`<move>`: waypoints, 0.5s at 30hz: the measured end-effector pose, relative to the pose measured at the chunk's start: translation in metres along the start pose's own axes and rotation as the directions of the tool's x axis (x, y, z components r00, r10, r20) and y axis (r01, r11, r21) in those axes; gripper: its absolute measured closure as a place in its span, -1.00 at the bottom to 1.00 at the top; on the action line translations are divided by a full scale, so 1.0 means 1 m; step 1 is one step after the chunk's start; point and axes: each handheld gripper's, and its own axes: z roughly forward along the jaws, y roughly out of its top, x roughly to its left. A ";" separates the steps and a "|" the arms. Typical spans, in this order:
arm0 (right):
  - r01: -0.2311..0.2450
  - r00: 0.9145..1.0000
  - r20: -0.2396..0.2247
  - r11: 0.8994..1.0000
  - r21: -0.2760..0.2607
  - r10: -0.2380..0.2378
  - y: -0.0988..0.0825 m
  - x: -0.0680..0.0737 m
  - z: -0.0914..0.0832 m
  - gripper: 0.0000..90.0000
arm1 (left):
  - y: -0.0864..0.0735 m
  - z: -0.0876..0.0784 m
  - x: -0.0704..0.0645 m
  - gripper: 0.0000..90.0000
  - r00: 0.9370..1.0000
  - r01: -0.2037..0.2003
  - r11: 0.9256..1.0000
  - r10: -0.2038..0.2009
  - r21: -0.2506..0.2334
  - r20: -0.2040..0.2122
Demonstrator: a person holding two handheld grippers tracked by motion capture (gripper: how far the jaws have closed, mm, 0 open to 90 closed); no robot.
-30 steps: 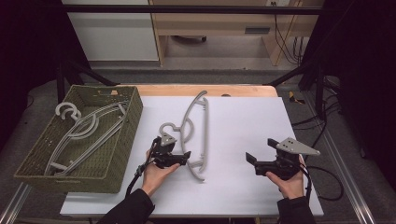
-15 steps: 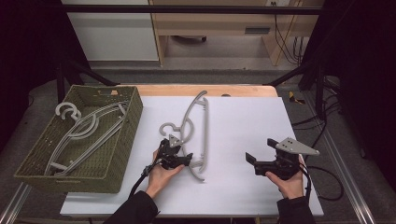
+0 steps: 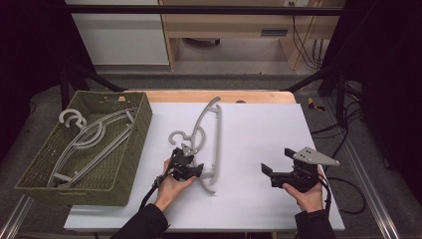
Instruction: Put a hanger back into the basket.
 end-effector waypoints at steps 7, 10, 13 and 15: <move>0.001 1.000 0.000 1.000 -0.006 -0.001 0.000 -0.001 -0.002 -0.95 | 0.001 -0.004 0.006 0.07 1.000 0.020 0.999 -0.020 0.033 0.021; 0.004 1.000 -0.002 1.000 -0.010 -0.004 0.000 -0.002 -0.003 -0.95 | 0.001 -0.006 0.009 0.10 0.999 0.018 0.999 -0.019 0.047 0.026; 0.008 1.000 -0.004 1.000 -0.006 -0.008 0.000 -0.002 -0.003 -0.95 | 0.000 -0.008 0.011 0.13 1.000 0.014 0.998 -0.015 0.055 0.026; 0.006 1.000 -0.004 1.000 -0.004 -0.006 0.000 -0.001 -0.003 -0.95 | -0.001 -0.010 0.013 0.16 1.000 0.009 0.998 -0.011 0.061 0.024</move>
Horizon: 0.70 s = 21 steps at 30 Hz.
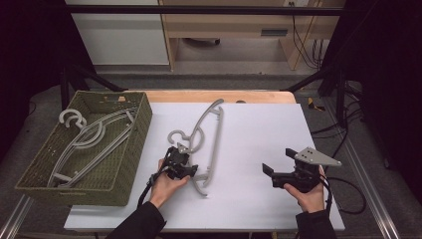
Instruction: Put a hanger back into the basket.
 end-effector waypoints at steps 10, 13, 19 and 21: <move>-0.001 1.000 -0.005 1.000 -0.001 0.001 0.000 0.000 0.000 -0.95 | -0.016 -0.017 0.017 0.38 1.000 0.020 1.000 -0.020 0.022 0.009; 0.002 1.000 -0.003 1.000 0.000 -0.002 0.000 0.001 0.001 -0.95 | -0.017 -0.020 0.023 0.46 0.999 0.032 0.999 -0.032 0.032 0.008; 0.002 1.000 -0.002 1.000 0.002 -0.002 0.000 0.000 0.000 -0.95 | -0.019 -0.023 0.028 0.62 1.000 0.023 0.998 -0.023 0.051 0.003; 0.001 1.000 -0.004 1.000 0.002 -0.001 0.000 0.000 0.000 -0.95 | -0.020 -0.024 0.029 0.65 1.000 0.018 0.998 -0.018 0.055 -0.002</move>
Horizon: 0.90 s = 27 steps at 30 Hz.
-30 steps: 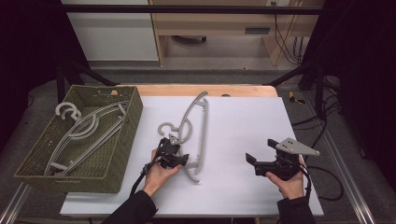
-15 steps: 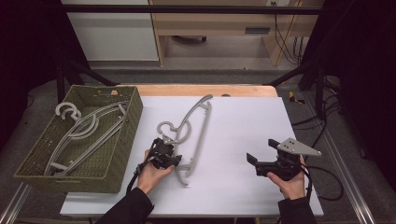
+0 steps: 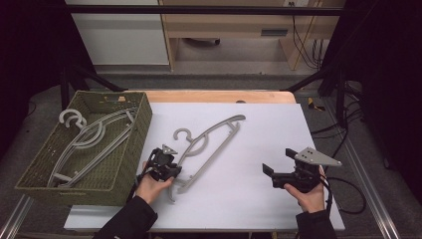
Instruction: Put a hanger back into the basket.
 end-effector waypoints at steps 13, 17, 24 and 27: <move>-0.003 1.000 0.001 1.000 0.000 0.003 0.000 -0.001 0.000 -0.94 | -0.005 -0.006 0.006 0.77 1.000 -0.024 0.999 0.024 0.028 -0.010; -0.002 1.000 0.003 1.000 -0.004 0.002 0.000 -0.001 0.000 -0.94 | -0.005 -0.008 0.011 0.81 0.999 -0.028 0.999 0.030 0.043 -0.038; 0.002 1.000 -0.002 1.000 0.002 -0.002 0.000 0.000 0.000 -0.94 | -0.004 -0.008 0.010 0.80 0.998 -0.047 0.998 0.049 0.052 -0.040; -0.003 1.000 0.000 1.000 -0.003 0.003 0.000 0.000 0.000 -0.93 | -0.005 -0.008 0.013 0.68 0.999 -0.032 0.998 0.033 0.052 -0.012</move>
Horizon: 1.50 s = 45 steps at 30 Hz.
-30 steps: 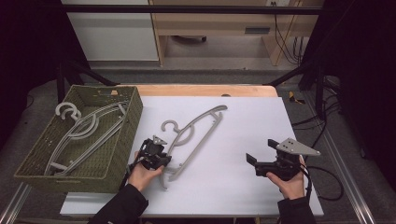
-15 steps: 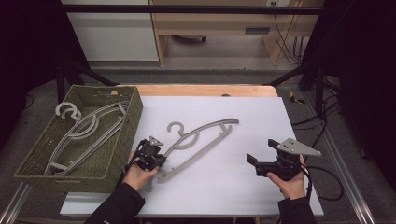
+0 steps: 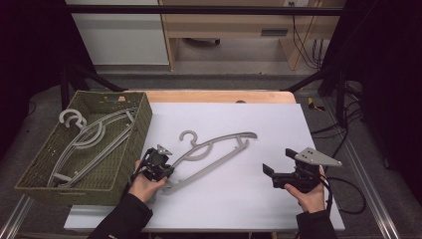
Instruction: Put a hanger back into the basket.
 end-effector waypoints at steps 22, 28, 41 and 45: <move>0.001 1.000 -0.005 1.000 0.013 -0.001 -0.001 0.000 0.002 -0.94 | -0.001 -0.001 -0.004 0.84 1.000 -0.015 1.000 0.016 0.007 -0.026; -0.001 1.000 -0.006 1.000 0.011 0.001 -0.001 -0.001 0.000 -0.94 | -0.001 -0.010 -0.005 0.84 0.999 -0.019 0.999 0.018 -0.037 -0.030; 0.001 1.000 -0.005 1.000 0.011 0.000 -0.001 -0.002 0.000 -0.94 | 0.004 -0.042 -0.006 0.84 0.999 -0.028 0.988 0.023 -0.152 -0.035; -0.002 1.000 -0.002 1.000 0.008 0.002 -0.001 -0.002 0.000 -0.94 | 0.005 -0.054 -0.006 0.84 0.999 -0.032 0.982 0.024 -0.184 -0.042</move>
